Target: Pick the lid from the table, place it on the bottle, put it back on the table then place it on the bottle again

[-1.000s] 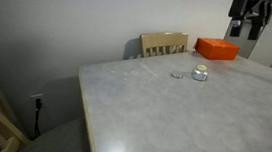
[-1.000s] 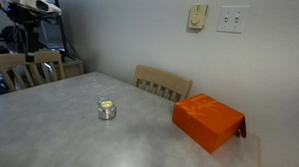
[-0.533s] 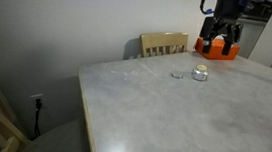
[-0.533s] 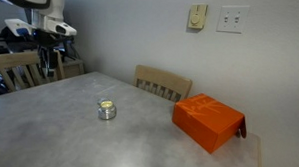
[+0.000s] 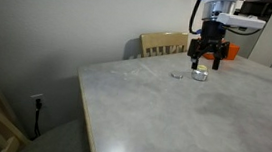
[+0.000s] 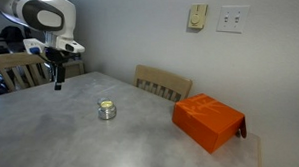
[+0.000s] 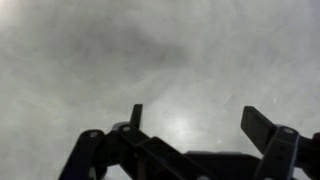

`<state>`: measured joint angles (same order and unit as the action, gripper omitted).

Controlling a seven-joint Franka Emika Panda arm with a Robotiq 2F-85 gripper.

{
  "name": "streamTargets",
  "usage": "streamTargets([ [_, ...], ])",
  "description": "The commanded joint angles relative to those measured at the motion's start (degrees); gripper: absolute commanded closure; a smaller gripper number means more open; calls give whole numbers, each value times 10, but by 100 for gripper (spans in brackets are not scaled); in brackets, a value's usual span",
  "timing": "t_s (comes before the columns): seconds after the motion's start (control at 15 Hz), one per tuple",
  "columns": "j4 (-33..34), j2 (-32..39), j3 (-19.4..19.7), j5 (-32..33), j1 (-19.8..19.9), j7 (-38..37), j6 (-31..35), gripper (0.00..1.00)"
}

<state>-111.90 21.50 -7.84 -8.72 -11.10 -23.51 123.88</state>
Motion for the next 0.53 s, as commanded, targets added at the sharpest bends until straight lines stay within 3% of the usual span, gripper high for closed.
streamTargets([
  [0.0,-1,-11,20,31,-21,-52,6,0],
  [0.27,30,24,43,72,-33,-136,0,0],
  [0.47,46,58,36,34,-20,-134,39,0],
])
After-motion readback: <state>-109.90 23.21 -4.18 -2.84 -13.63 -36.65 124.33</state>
